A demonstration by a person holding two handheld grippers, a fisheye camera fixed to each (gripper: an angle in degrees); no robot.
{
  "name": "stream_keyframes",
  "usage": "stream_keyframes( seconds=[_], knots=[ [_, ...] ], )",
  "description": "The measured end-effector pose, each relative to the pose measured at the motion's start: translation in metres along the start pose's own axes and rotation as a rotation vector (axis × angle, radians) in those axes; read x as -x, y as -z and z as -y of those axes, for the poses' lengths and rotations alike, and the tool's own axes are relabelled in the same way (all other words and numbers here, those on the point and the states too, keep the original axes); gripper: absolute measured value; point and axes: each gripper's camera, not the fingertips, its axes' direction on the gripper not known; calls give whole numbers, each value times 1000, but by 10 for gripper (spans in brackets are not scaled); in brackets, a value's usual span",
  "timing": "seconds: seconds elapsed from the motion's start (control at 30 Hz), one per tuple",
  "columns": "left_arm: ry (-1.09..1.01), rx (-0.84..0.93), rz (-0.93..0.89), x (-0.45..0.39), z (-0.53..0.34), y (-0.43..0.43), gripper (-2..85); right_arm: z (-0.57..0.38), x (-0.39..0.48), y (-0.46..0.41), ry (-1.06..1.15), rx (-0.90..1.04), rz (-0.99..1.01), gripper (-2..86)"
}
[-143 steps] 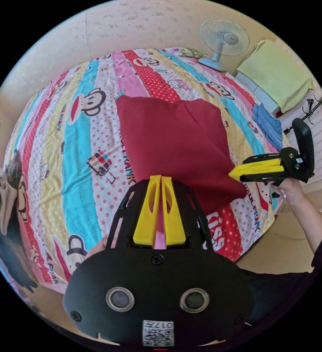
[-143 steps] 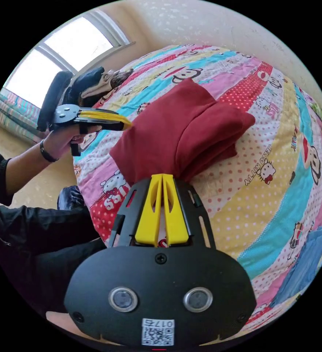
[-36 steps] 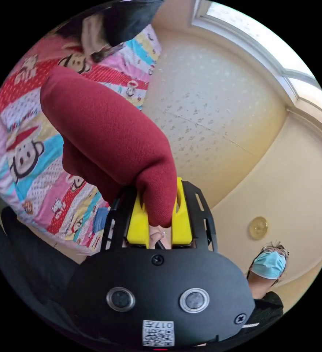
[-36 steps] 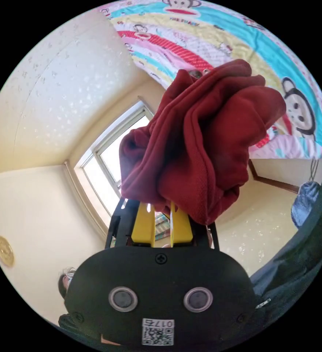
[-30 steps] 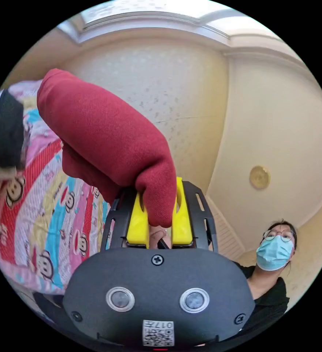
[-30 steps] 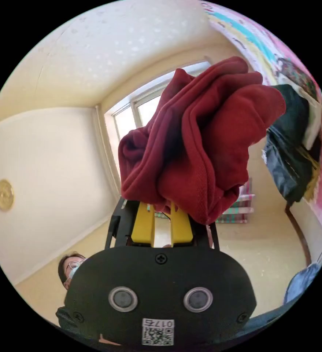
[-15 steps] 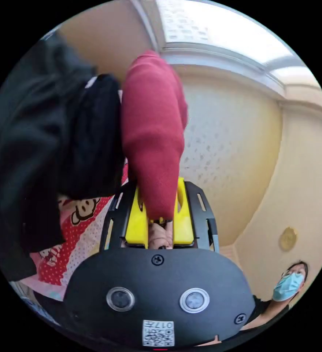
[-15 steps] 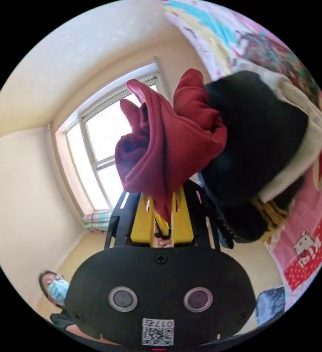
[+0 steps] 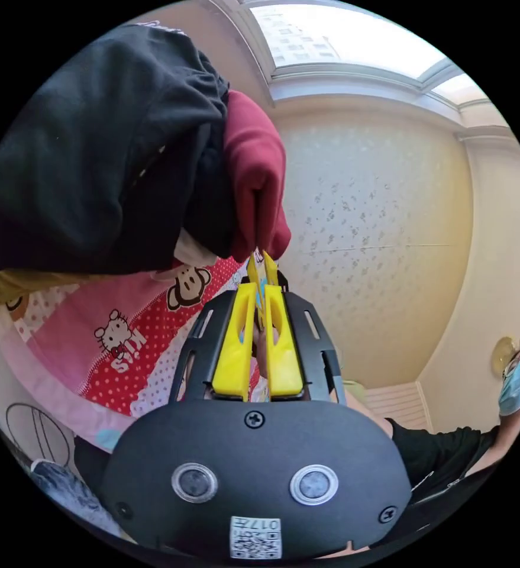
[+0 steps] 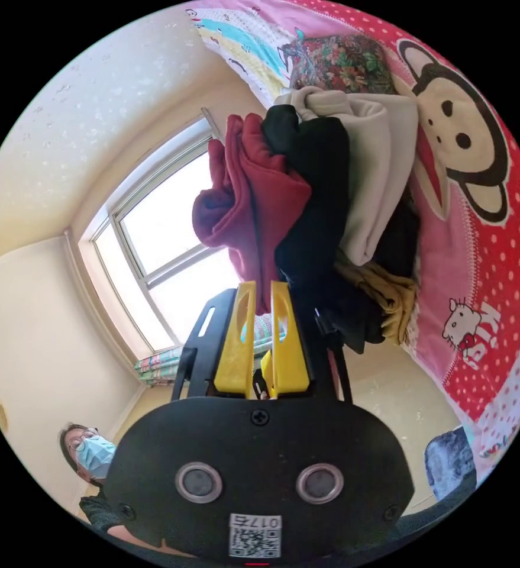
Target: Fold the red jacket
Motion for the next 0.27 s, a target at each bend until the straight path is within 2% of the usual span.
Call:
stream_keyframes(
  seconds=[0.1,0.2,0.27],
  knots=[
    [-81,141,38,-32,-50,-29,-4,-45,42,17,76,69,-85,11],
    [-174,434,175,-54,-113,-76,-8,-115,84,56,168,121,-314,6],
    [-271,703,293,-65,-179,-113,-10,-163,105,88,232,160,-430,5]
  ],
)
